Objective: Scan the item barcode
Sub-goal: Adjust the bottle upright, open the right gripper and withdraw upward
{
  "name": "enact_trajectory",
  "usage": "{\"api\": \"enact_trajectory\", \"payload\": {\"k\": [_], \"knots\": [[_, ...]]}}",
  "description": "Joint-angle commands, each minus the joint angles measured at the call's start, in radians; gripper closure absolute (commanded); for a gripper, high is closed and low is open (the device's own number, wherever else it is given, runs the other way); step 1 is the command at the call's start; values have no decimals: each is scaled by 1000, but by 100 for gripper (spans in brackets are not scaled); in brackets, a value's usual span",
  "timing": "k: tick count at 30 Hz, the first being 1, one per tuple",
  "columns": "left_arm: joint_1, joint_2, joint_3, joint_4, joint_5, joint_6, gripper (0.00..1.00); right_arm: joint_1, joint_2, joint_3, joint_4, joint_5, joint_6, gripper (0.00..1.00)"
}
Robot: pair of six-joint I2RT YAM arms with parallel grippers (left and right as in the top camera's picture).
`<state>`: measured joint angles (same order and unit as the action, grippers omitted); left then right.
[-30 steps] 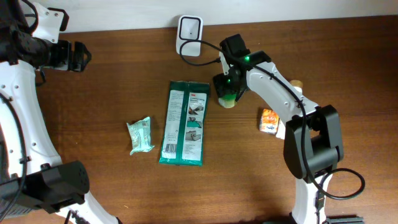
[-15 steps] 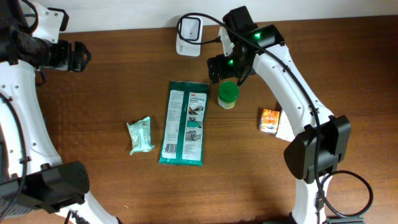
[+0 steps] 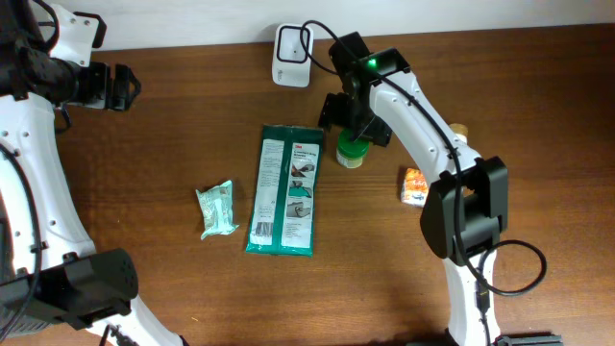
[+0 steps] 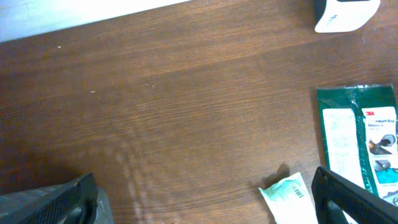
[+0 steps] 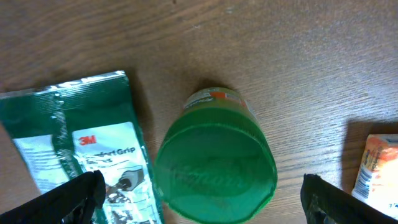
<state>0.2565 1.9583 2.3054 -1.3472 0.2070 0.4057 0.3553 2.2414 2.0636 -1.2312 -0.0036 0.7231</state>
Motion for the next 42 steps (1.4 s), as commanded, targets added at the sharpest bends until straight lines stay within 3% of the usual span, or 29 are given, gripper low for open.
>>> {"api": "enact_trajectory", "payload": {"k": [1,5,8,10,13,16,20,27,31,35,42], "knots": [[2,8,-2,-1,14,18,1,4,41,5,-18,8,0,3],[2,8,-2,-1,14,18,1,4,79,2,-21,10,-19,14],[2,8,-2,-1,14,18,1,5,101,1,-23,9,-35,17],[2,8,-2,-1,14,18,1,2,107,1,-30,14,-36,25],[2,8,-2,-1,14,18,1,2,106,1,-37,16,-121,28],[2,8,-2,-1,14,18,1,2,106,1,-58,16,-238,46],[2,8,-2,-1,14,18,1,2,64,28,-75,16,-432,46],[2,8,-2,-1,14,18,1,3,57,126,-256,16,-927,48],[2,8,-2,-1,14,18,1,2,58,103,-229,16,-1159,47],[2,8,-2,-1,14,18,1,2,61,64,-126,15,-1216,48],[2,8,-2,-1,14,18,1,2,61,-11,-98,16,-1355,48]]}}
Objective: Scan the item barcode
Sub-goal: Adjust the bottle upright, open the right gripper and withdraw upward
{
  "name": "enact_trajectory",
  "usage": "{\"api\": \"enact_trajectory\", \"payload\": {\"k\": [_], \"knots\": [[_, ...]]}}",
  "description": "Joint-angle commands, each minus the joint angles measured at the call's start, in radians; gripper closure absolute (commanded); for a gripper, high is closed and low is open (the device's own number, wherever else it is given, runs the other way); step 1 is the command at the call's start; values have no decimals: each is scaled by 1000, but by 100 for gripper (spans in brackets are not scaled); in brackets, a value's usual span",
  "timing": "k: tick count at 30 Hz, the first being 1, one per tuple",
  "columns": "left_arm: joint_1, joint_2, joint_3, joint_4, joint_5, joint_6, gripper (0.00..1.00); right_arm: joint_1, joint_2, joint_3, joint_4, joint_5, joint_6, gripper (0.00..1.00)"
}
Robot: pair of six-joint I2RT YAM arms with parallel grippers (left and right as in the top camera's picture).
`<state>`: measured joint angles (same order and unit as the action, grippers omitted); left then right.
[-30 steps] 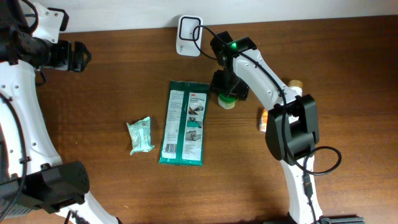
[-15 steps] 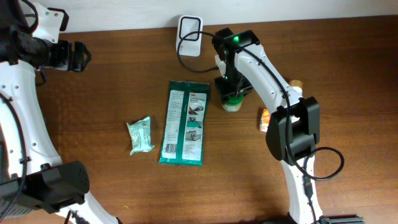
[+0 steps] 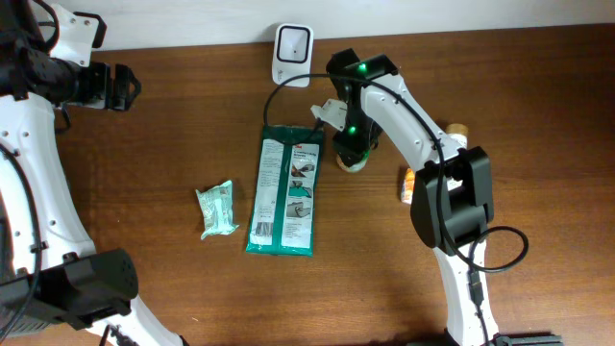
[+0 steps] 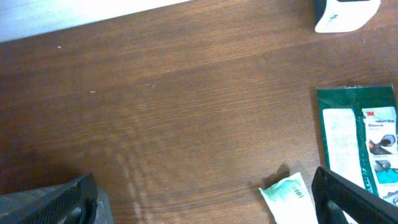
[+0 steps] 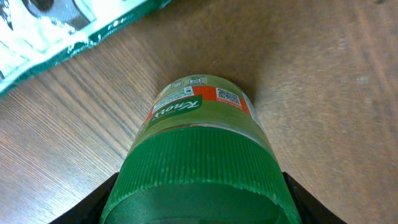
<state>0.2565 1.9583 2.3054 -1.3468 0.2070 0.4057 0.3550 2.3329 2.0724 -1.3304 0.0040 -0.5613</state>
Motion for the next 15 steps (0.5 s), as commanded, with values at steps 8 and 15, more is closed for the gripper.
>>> {"api": "enact_trajectory", "payload": {"k": [8,15], "knots": [[2,8,-2,-1,14,18,1,-3,-30,-20,-1,12,-187,44],[2,8,-2,-1,14,18,1,-2,-82,34,-31,20,-121,2]]}}
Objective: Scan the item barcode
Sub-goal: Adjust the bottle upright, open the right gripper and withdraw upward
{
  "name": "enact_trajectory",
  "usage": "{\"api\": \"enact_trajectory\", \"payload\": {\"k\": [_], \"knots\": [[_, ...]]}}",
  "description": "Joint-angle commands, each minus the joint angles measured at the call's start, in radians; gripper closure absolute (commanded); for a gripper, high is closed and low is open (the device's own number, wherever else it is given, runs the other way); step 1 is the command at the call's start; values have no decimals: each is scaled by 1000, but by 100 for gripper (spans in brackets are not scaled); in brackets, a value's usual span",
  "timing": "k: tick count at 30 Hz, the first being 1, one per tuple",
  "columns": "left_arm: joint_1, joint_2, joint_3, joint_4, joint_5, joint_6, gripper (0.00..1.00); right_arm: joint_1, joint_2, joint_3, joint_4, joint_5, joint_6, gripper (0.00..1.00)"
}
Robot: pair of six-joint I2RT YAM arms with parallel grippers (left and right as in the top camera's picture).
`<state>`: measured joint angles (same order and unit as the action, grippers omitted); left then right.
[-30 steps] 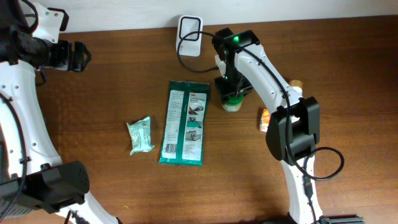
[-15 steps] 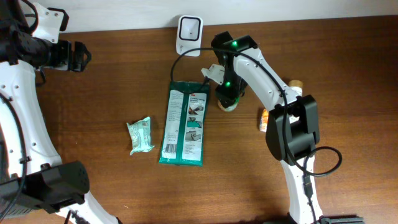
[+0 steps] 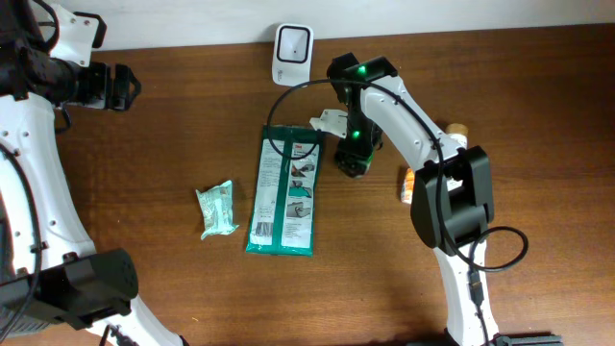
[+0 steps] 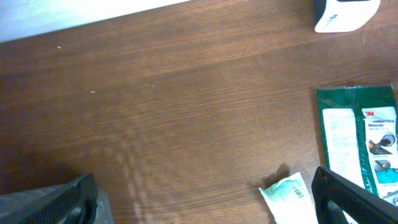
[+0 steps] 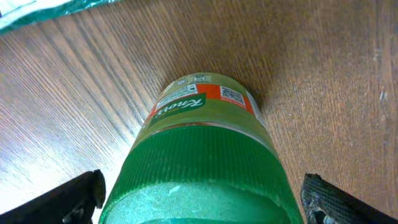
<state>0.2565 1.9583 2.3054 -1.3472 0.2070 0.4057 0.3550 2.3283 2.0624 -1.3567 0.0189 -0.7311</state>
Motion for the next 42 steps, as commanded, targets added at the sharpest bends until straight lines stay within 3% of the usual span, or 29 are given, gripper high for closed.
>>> {"api": "enact_trajectory", "payload": {"k": [1,4,8,9,11,13,23,26,28,31,37,42], "knots": [[2,8,-2,-1,14,18,1,-5,-98,92,-7,25,192,2],[2,8,-2,-1,14,18,1,-10,-113,194,-72,18,518,2],[2,8,-2,-1,14,18,1,-9,-111,167,-71,-79,594,1],[2,8,-2,-1,14,18,1,-11,-111,163,-64,-76,702,0],[2,8,-2,-1,14,18,1,-16,-102,159,-53,-69,1061,1],[2,8,-2,-1,14,18,1,-14,-76,158,-51,-9,1207,1],[2,8,-2,-1,14,18,1,-15,-16,-9,31,-7,1257,7],[2,8,-2,-1,14,18,1,-15,-16,-24,38,7,1256,20],[2,8,-2,-1,14,18,1,-17,-16,-23,38,29,1226,29],[2,8,-2,-1,14,18,1,-28,-18,15,35,35,1145,32],[2,8,-2,-1,14,18,1,-29,-27,208,-104,34,642,37],[2,8,-2,-1,14,18,1,-31,-27,186,-158,-205,130,28]]}}
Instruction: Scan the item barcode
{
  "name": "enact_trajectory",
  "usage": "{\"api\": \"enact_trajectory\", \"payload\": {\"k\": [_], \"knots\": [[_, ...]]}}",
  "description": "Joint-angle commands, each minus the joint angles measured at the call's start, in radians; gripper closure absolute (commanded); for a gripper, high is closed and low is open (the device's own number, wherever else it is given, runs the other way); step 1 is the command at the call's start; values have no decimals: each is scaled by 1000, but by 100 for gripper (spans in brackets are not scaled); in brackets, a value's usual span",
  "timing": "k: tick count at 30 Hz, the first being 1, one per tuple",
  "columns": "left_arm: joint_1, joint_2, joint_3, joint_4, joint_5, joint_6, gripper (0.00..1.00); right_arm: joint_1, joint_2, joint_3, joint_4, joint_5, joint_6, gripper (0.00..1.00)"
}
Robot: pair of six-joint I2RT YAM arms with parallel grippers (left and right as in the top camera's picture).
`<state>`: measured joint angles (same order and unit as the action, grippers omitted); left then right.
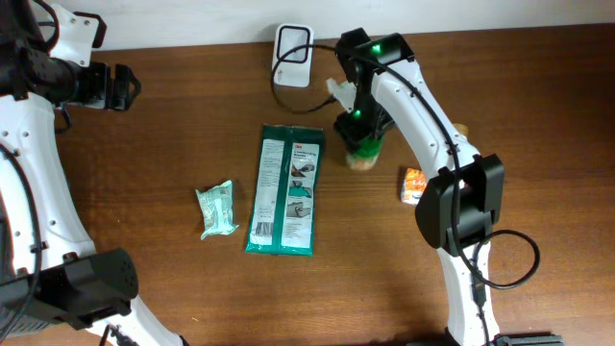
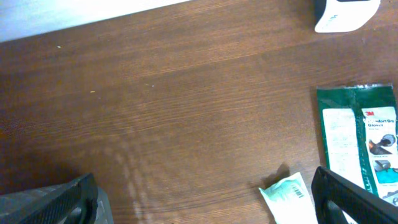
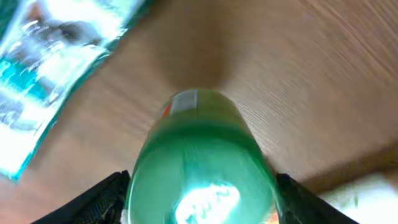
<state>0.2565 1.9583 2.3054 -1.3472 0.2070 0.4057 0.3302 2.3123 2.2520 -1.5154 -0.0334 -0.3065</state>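
Note:
A jar with a green lid (image 3: 200, 168) and a yellow-green label sits between my right gripper's (image 3: 199, 196) fingers, which press on the lid's sides. The jar hangs above the wood, its shadow below it, and the view is blurred. From overhead the jar (image 1: 364, 151) hangs under my right gripper (image 1: 362, 136), right of the green pack. The white scanner (image 1: 293, 43) stands at the table's back edge. My left gripper (image 1: 130, 88) stands open at the far left, nothing between its fingers (image 2: 56, 199).
A long green 3M pack (image 1: 286, 188) lies mid-table. A small mint sachet (image 1: 216, 210) with a barcode lies to its left. An orange packet (image 1: 414, 185) lies right of the jar, and a tan object (image 1: 460, 130) shows behind the right arm.
The jar stood on the table with my right gripper's fingers wide on either side of its lid. Now the fingers are against the lid and the jar is up off the table, a little further back and right.
My right gripper first hung open above the jar, beside the green pack. Then it was low around the lid, the jar standing on the wood. Now it holds the jar clear of the table. The left arm has stayed still throughout.

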Motion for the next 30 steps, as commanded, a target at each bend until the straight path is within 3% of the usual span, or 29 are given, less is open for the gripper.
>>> {"api": "enact_trajectory", "payload": {"k": [1,4,7,11,13,20,26,30], "knots": [[2,8,-2,-1,14,18,1,-9,-11,-16,9,-196,-350,27],[2,8,-2,-1,14,18,1,-29,-11,-77,61,-199,-373,26],[2,8,-2,-1,14,18,1,-60,-11,-77,82,-198,-277,21],[2,8,-2,-1,14,18,1,-103,-11,-42,73,-199,-11,12],[2,8,-2,-1,14,18,1,-103,-12,17,21,-197,55,1],[2,8,-2,-1,14,18,1,-101,-101,321,-183,-41,369,2],[2,8,-2,-1,14,18,1,-77,-134,257,-183,-42,417,2],[2,8,-2,-1,14,18,1,-74,-129,58,-133,-86,417,7]]}}
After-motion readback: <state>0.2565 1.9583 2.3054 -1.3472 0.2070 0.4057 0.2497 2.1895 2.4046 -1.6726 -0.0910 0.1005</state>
